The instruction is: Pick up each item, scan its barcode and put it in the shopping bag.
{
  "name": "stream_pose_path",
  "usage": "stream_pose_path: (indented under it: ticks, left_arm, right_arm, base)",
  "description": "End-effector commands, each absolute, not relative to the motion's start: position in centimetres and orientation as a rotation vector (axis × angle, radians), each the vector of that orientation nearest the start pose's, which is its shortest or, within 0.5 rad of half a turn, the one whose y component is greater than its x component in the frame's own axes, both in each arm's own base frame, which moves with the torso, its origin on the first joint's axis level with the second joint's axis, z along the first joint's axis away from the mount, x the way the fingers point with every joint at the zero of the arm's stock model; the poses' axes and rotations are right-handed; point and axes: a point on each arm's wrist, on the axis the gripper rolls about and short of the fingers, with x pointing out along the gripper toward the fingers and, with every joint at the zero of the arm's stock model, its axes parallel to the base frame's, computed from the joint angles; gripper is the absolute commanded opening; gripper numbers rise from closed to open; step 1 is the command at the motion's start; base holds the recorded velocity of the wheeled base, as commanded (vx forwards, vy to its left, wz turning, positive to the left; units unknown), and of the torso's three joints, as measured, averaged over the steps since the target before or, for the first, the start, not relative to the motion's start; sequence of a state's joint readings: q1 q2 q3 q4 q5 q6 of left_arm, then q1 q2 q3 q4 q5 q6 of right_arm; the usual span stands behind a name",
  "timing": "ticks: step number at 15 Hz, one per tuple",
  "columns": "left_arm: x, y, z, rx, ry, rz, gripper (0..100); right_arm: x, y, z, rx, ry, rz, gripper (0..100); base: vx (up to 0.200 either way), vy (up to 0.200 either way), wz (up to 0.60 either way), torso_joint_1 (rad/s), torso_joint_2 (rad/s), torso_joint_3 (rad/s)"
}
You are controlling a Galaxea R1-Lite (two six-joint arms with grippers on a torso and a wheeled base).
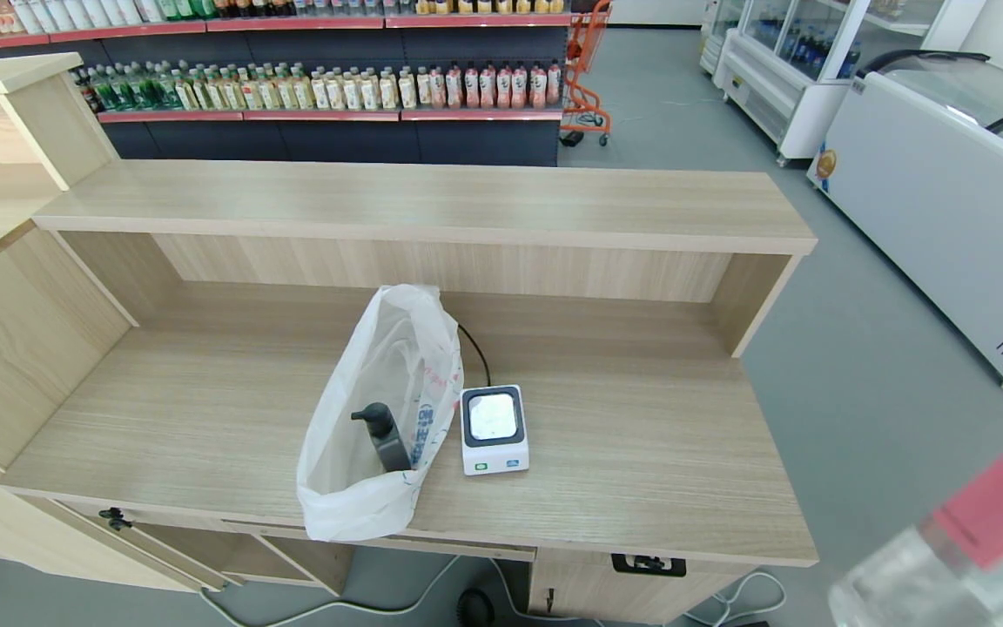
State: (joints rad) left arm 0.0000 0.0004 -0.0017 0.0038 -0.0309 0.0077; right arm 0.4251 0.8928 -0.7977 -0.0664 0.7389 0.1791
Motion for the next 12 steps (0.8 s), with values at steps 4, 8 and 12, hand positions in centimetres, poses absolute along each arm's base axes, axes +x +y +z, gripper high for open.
stream_pose_path:
  ticks: [4, 8, 12]
  left_arm:
    - [-2.3, -0.1, 7.5, 0.008, 0.004, -0.031, 0]
    - [-2.3, -0.1, 7.5, 0.008, 0.004, -0.031, 0]
    - [-2.3, -0.1, 7.6, 0.008, 0.003, -0.031, 0]
  right_arm:
    - [13.9, 5.8, 25.5, -0.061, 0.282, 0.361, 0]
    - [14.9, 5.3, 23.8, -0.329, 0.254, 0.306, 0]
    - [16.5, 4.0, 23.1, -0.67, 0.16, 0.251, 0]
  base:
    - [0.0, 0.0, 0.0, 0.0, 0.0, 0.0]
    - [0.0, 0.0, 0.0, 0.0, 0.0, 0.0]
    - [0.0, 0.0, 0.0, 0.0, 0.0, 0.0]
